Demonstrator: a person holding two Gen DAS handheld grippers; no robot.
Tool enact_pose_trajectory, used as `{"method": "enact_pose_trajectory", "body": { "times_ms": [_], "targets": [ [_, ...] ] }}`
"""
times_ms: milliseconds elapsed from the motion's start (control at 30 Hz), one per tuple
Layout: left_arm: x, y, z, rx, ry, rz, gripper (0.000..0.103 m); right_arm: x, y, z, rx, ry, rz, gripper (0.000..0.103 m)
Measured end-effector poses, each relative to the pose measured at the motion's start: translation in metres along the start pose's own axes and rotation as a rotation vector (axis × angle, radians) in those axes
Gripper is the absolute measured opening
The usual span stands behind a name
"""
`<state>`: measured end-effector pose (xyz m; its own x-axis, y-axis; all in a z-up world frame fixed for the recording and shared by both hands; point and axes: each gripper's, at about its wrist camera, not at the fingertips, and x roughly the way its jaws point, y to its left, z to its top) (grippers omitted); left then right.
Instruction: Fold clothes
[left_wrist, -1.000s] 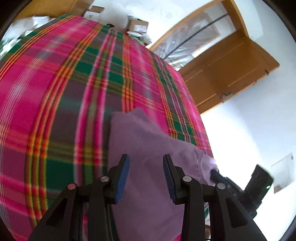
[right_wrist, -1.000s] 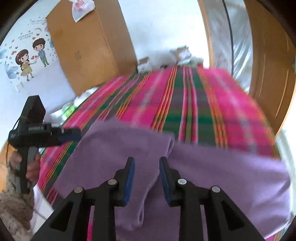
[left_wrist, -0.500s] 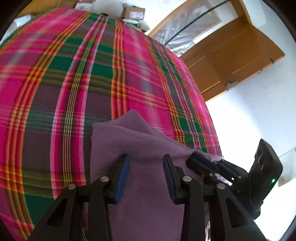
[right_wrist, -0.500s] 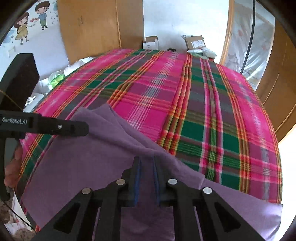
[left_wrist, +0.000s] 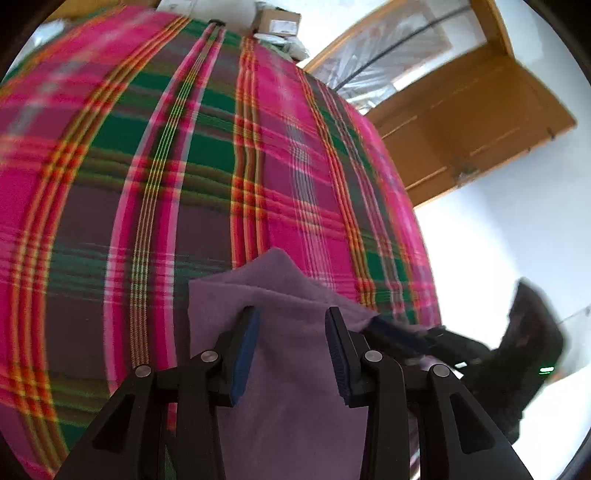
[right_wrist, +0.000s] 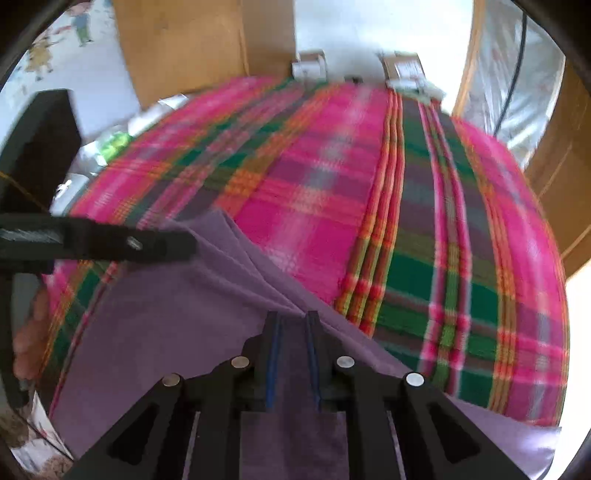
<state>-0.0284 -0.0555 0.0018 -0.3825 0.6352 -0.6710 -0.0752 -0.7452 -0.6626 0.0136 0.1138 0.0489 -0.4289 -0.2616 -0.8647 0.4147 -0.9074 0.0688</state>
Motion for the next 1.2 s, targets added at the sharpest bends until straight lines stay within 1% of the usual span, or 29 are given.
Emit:
{"method": "enact_pose_trajectory", "body": {
  "times_ms": [67,167,267,333,433,533,667,700,767,867,967,1033,1100,1200],
  "targets": [
    [0.001,0.005,0.002,-0.010,-0.004,-0.025,0.039,0.003,-0.007,0.001,0.032,0.014,0.022,0.012],
    [0.001,0.008,0.002,-0.012,-0.003,-0.035,0.039,0.004,-0.010,0.003,0.048,0.027,0.030,0.012],
    [-0.004,0.005,0.001,0.001,-0.003,-0.021,0.039,-0.001,-0.006,0.002,0.058,0.011,0.018,0.012],
    [-0.011,0.003,-0.002,0.017,-0.012,0.001,0.039,-0.011,0.000,-0.002,0.044,-0.022,0.019,0.012],
    [-0.028,-0.003,-0.019,0.059,-0.024,0.031,0.039,-0.030,0.013,-0.017,0.006,-0.066,0.049,0.013],
    [-0.043,-0.004,-0.043,0.078,-0.016,0.019,0.039,-0.043,0.029,-0.035,-0.046,-0.097,0.056,0.013],
    [-0.044,-0.004,-0.075,0.110,0.048,0.045,0.039,-0.034,0.044,-0.058,-0.080,-0.064,0.015,0.013],
    [-0.044,-0.004,-0.080,0.121,0.057,0.056,0.038,-0.030,0.045,-0.061,-0.078,-0.054,0.008,0.013],
    [-0.048,-0.006,-0.088,0.163,0.038,0.076,0.038,-0.030,0.042,-0.064,-0.048,-0.066,0.010,0.013],
    [-0.053,-0.009,-0.096,0.172,0.041,0.103,0.038,-0.036,0.045,-0.065,-0.035,-0.082,0.005,0.013],
    [-0.059,-0.014,-0.107,0.202,0.039,0.134,0.038,-0.049,0.057,-0.073,-0.060,-0.127,0.047,0.013],
    [-0.062,-0.014,-0.118,0.218,0.047,0.137,0.038,-0.051,0.063,-0.080,-0.064,-0.137,0.052,0.013],
    [-0.063,-0.011,-0.126,0.224,0.037,0.128,0.038,-0.053,0.068,-0.086,-0.067,-0.148,0.057,0.013],
    [-0.069,-0.005,-0.133,0.208,0.030,0.130,0.038,-0.055,0.076,-0.097,-0.073,-0.164,0.064,0.014]
  ]
}}
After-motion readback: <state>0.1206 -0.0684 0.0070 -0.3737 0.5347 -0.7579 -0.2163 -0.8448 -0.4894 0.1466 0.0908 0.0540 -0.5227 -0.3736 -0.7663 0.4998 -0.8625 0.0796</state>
